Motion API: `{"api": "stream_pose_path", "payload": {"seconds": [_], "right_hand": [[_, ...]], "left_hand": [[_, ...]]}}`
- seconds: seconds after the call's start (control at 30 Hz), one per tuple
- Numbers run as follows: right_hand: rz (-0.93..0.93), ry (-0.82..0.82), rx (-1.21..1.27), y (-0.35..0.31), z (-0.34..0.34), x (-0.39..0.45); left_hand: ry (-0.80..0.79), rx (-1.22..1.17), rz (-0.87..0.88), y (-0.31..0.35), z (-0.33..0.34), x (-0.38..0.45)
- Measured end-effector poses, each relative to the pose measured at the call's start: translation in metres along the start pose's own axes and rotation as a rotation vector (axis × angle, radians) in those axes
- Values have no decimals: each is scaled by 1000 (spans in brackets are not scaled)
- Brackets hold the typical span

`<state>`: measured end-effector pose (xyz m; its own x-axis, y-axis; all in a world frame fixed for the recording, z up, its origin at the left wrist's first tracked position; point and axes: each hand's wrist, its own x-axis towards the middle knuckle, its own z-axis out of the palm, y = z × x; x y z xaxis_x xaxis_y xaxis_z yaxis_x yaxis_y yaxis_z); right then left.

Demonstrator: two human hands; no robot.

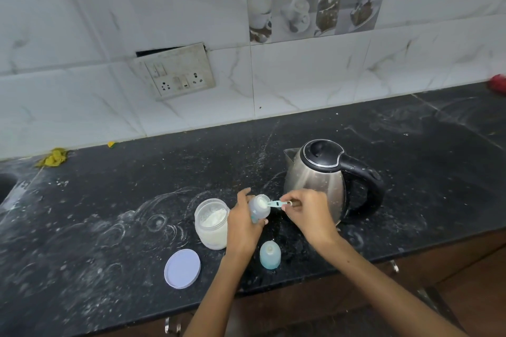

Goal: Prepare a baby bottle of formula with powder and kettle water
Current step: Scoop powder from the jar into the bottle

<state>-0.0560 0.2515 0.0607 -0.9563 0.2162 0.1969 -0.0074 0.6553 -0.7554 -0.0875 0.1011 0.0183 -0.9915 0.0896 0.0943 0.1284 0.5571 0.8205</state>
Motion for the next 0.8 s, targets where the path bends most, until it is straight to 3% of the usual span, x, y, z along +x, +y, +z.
{"api": "stream_pose_path", "payload": {"seconds": [0.3,0.43,0.53,0.8], "right_hand": [[-643,36,-273,2,-6,3],[-787,94,-238,9,-7,1],[-817,73,-215,11,-7,3],[-617,-110,-131,1,-13,14]], "left_hand": [[68,-124,-26,-4,-3,3],[76,-165,-18,-3,-6,6],[73,-187,-19,-3,-8,6],[40,-206,-18,-3,-11,4]]}}
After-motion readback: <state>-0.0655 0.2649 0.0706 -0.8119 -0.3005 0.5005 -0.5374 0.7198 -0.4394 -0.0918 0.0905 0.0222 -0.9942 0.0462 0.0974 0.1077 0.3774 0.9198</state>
